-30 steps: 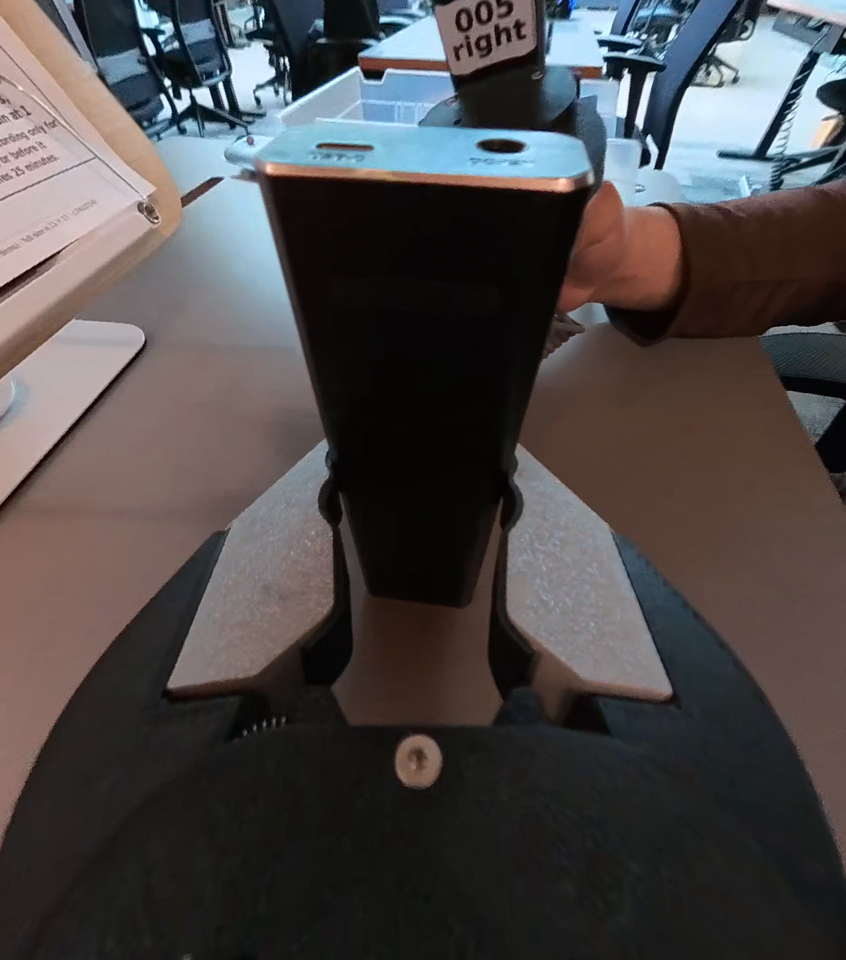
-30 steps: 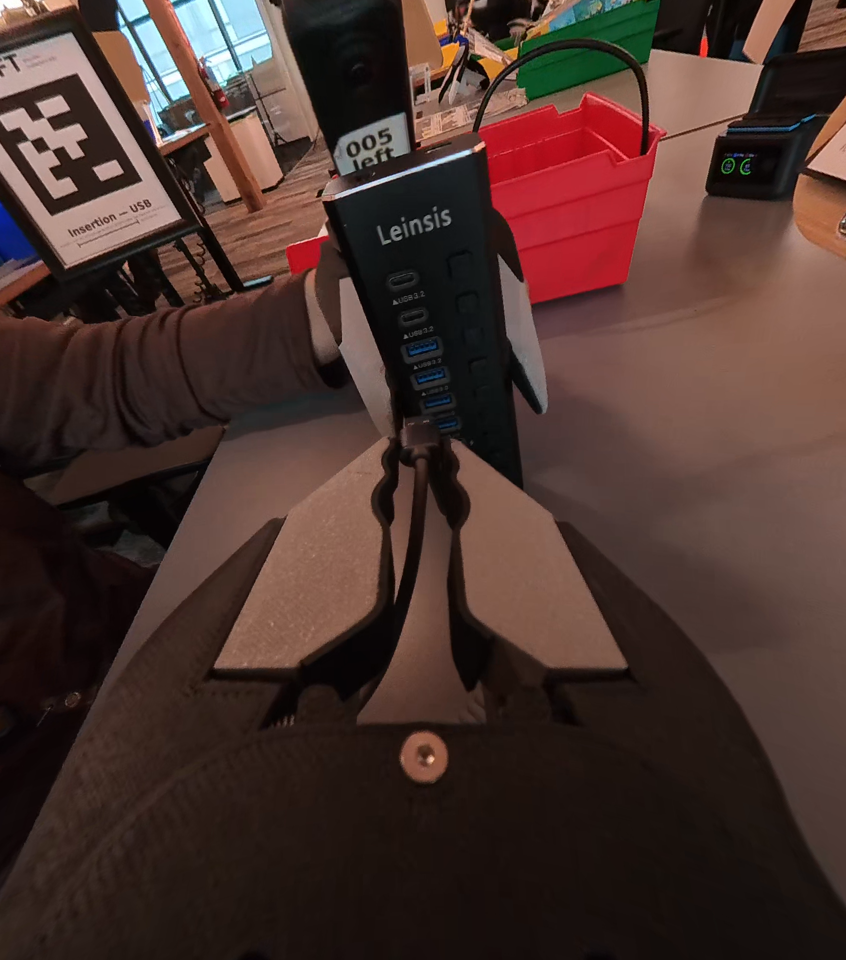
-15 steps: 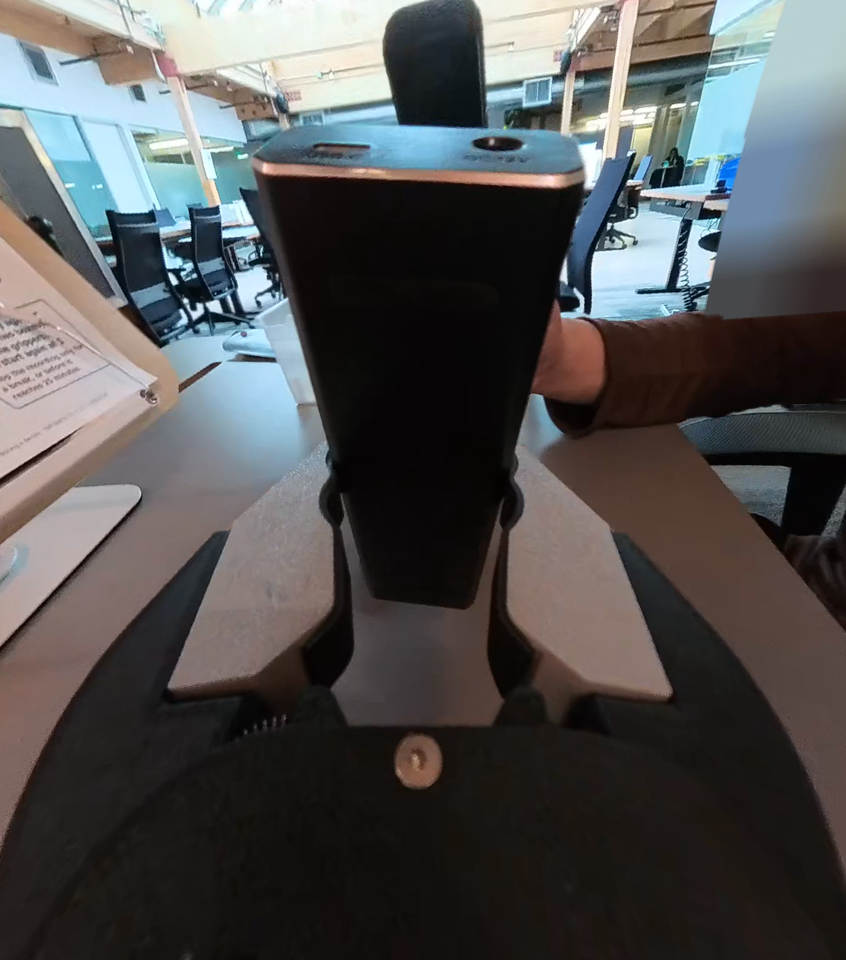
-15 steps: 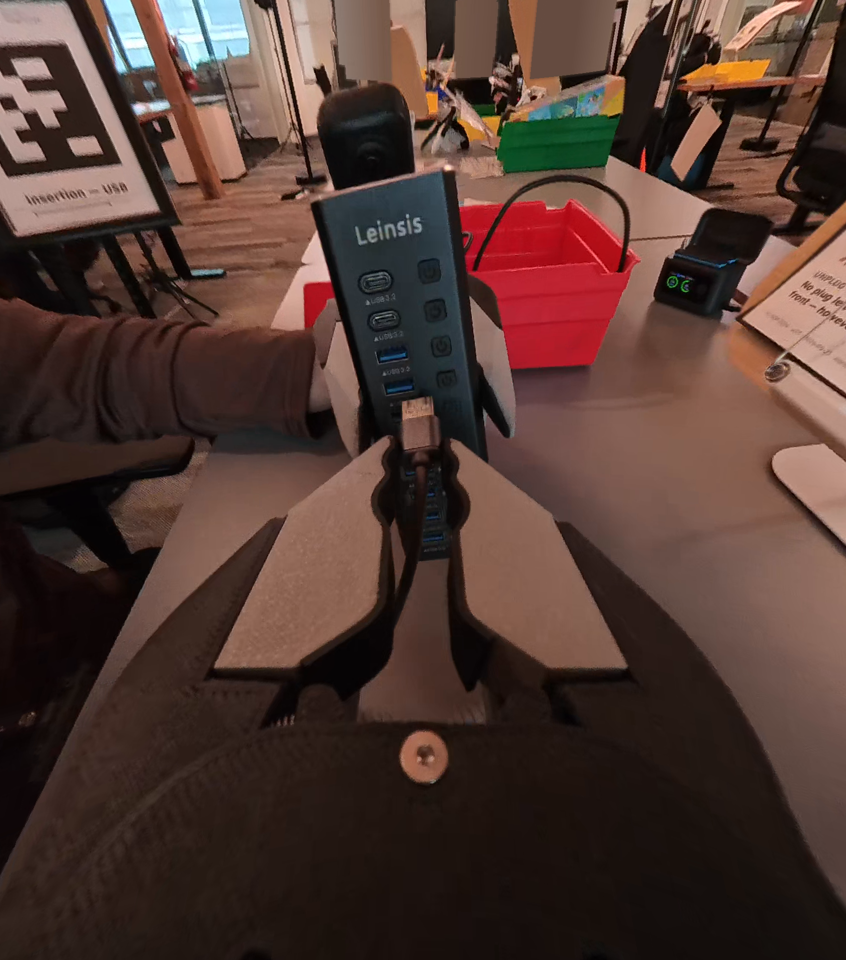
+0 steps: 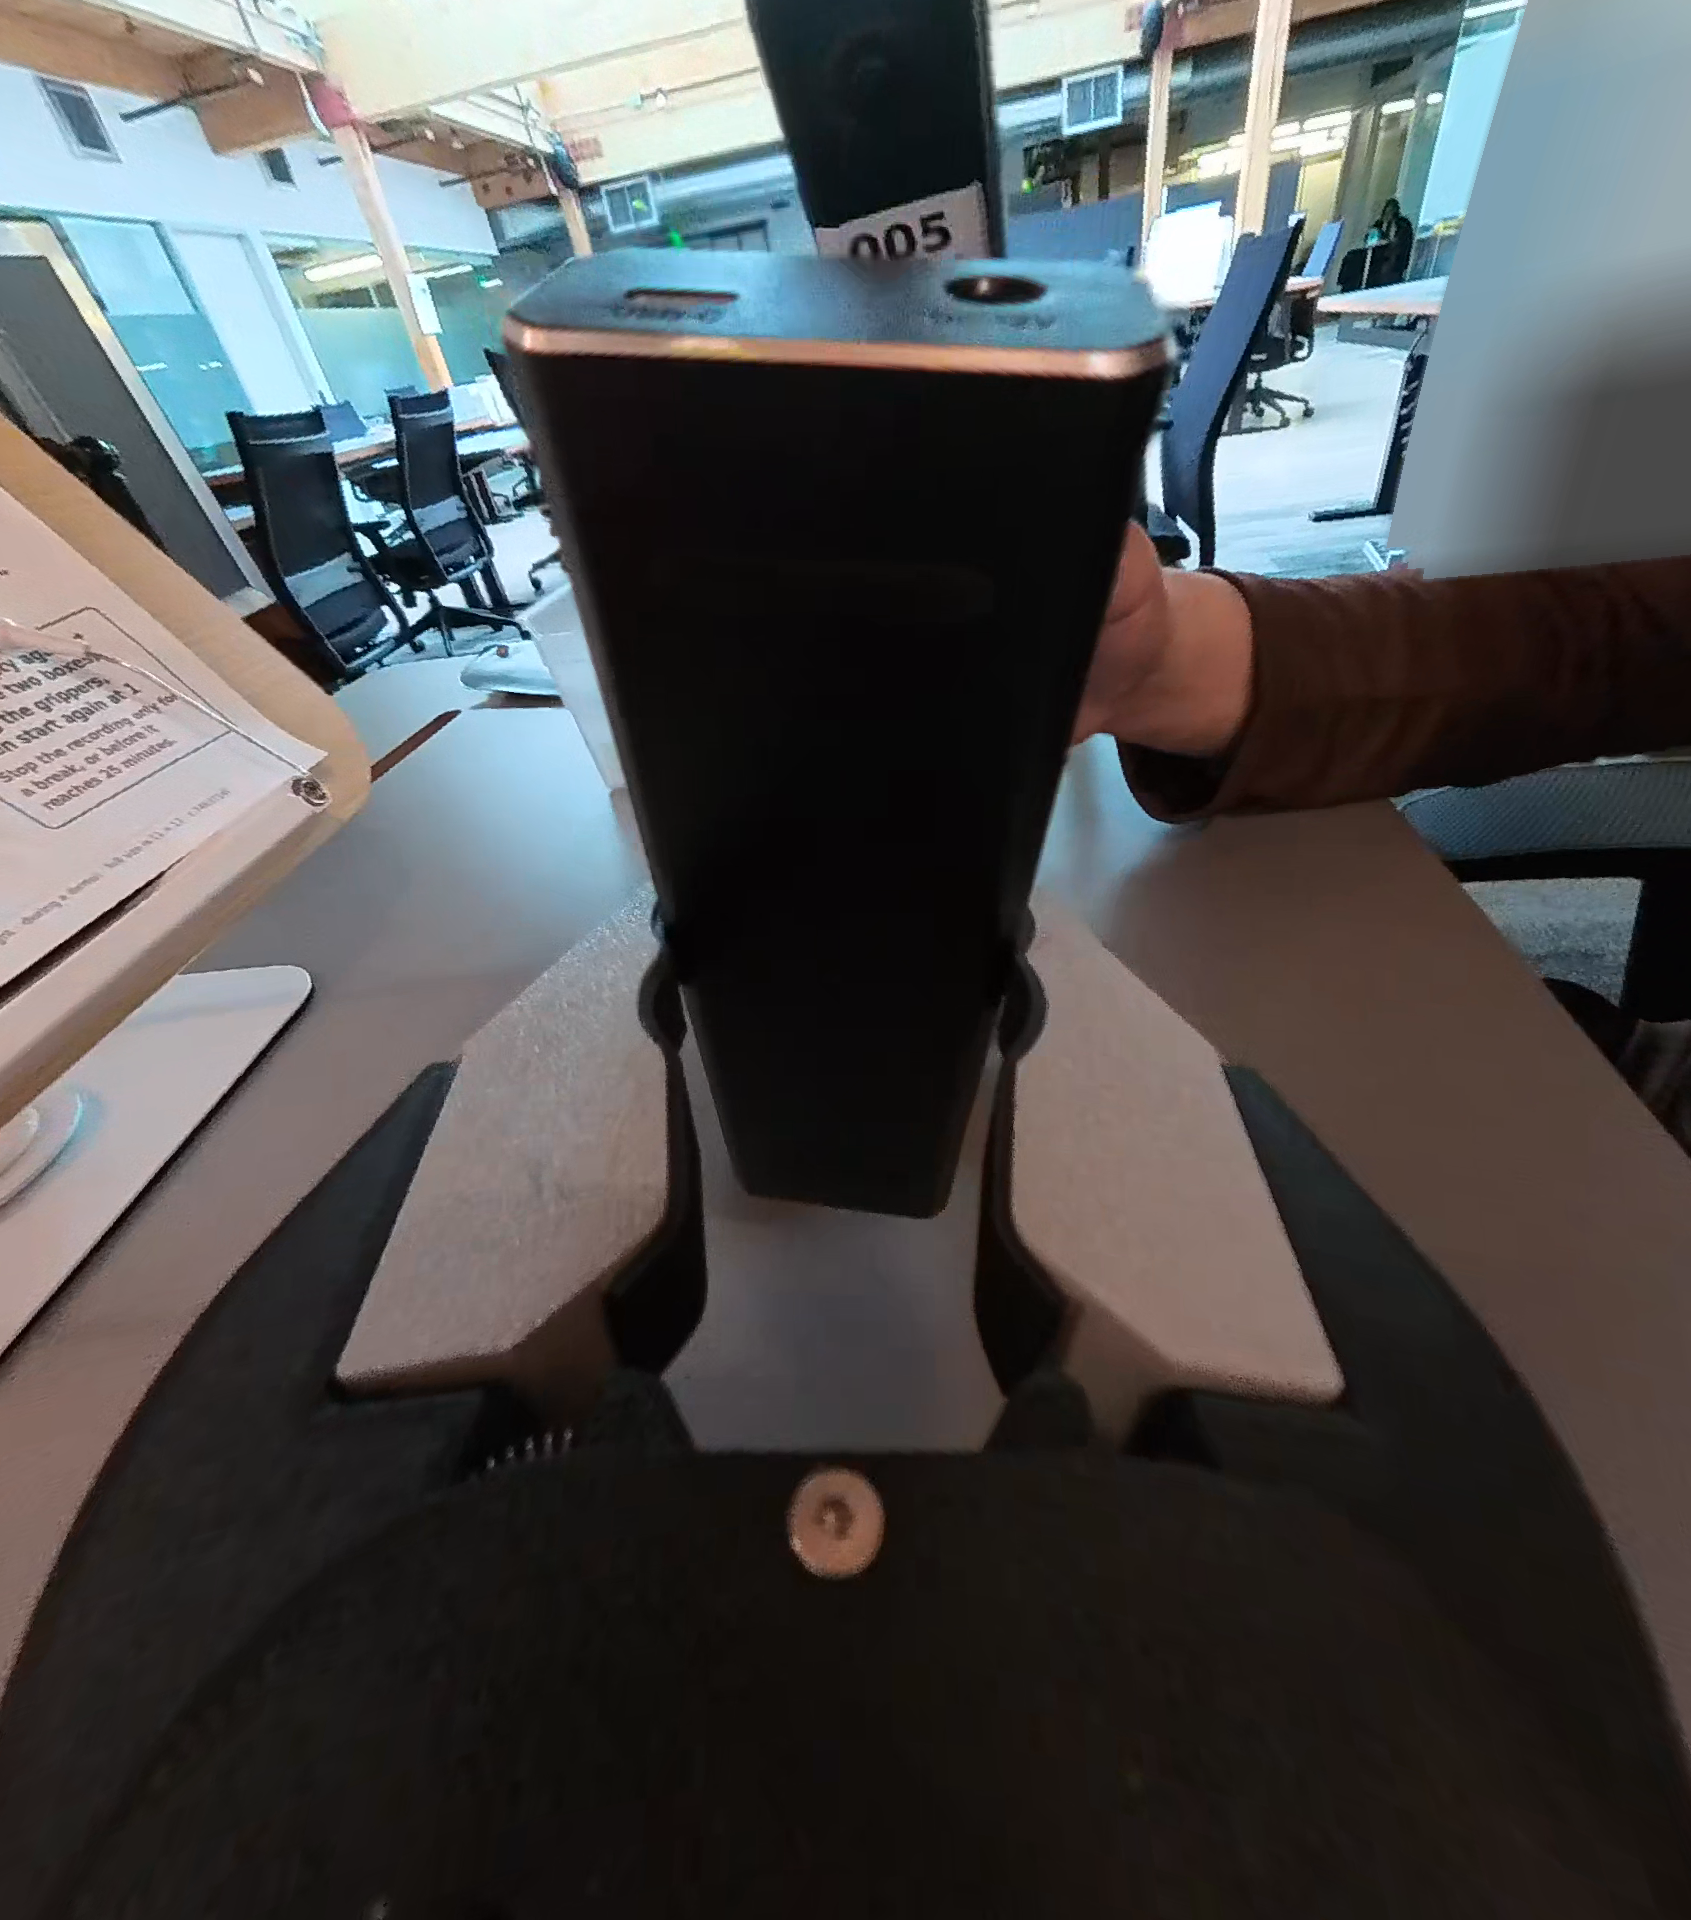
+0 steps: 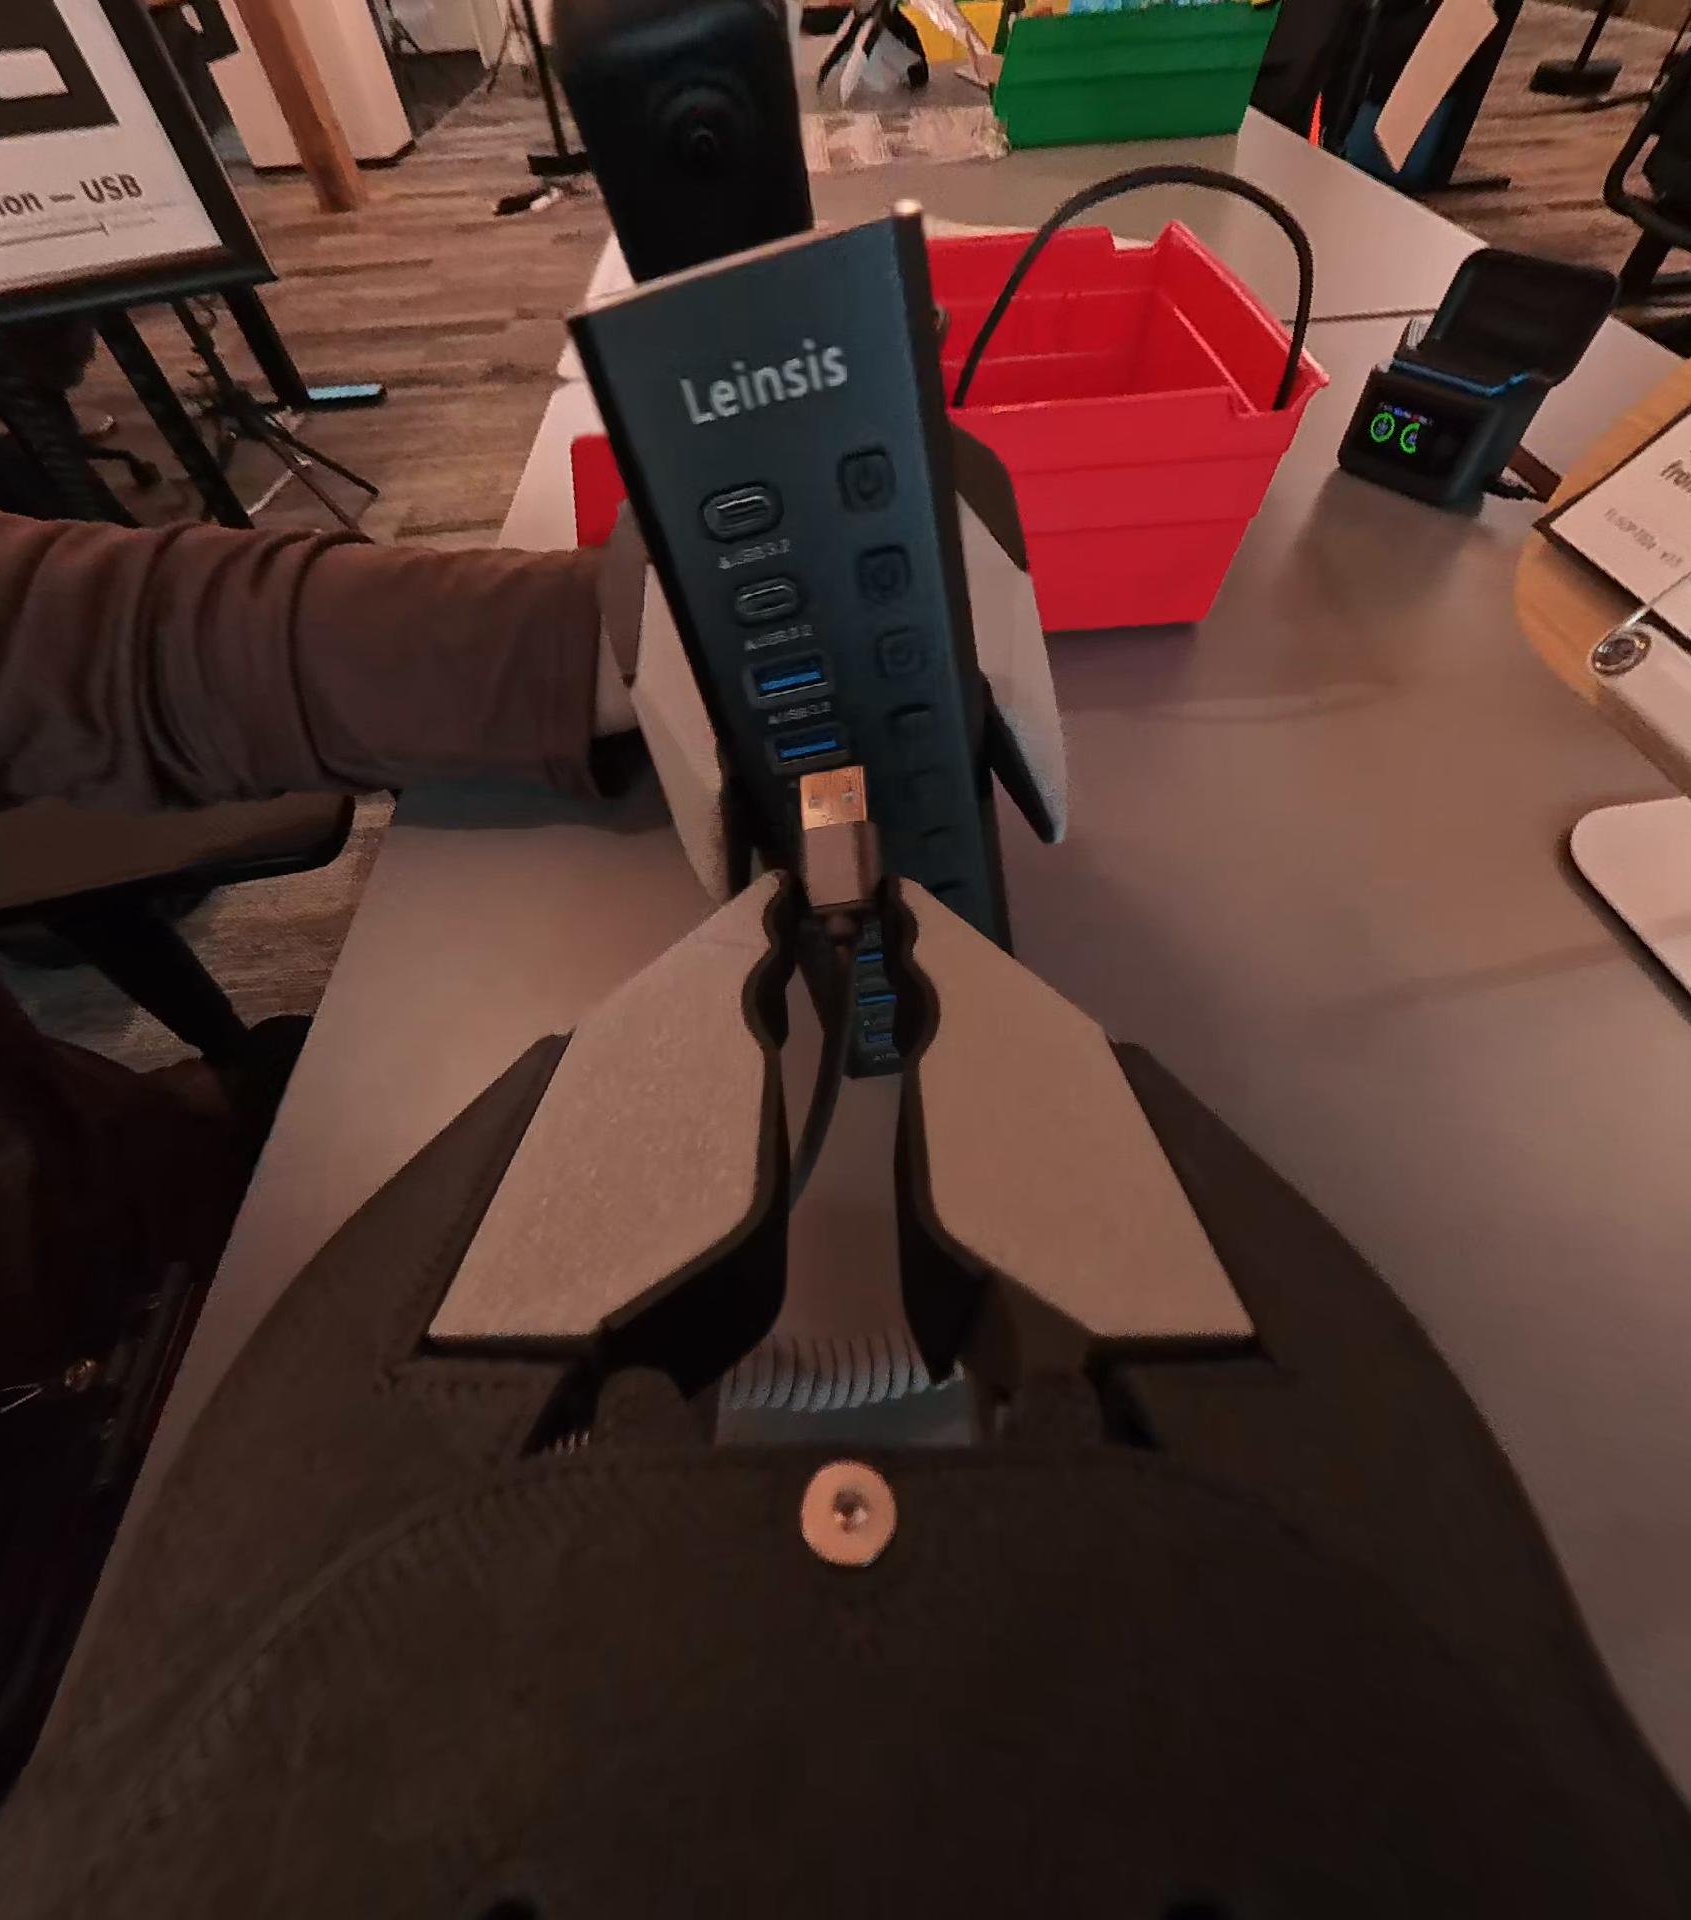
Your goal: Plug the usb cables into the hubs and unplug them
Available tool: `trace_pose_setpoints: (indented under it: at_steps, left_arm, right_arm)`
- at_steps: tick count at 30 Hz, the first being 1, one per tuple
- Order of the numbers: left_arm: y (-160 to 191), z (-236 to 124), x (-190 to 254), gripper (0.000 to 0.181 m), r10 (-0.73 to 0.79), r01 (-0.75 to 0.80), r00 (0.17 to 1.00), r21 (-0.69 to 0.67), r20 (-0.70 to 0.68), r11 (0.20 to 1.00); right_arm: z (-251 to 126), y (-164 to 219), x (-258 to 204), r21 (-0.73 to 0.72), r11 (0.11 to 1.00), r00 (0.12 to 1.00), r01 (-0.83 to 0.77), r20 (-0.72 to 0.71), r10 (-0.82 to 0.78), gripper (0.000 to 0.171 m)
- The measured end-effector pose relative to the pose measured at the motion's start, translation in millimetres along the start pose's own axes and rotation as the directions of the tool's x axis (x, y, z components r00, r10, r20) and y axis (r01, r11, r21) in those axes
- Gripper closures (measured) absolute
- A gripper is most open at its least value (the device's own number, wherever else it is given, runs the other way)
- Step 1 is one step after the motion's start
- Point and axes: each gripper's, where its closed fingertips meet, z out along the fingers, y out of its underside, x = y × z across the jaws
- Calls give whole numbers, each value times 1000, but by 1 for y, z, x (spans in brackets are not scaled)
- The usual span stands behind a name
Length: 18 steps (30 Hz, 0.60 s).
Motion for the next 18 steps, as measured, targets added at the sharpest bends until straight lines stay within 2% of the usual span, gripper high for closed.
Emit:
trace_pose_setpoints:
  at_steps: [4, 18]
  left_arm:
    - [2, 1, 4, 122, 27, -28, 1000, -24, -8, 999]
    - [9, 0, 10, 122, 123, -125, 992, -78, -22, 989]
  right_arm:
    - [4, 11, 1, -58, 997, 999, -41, 12, 42, 159]
    - [7, 19, -10, -125, 989, 992, -82, 82, 93, 158]
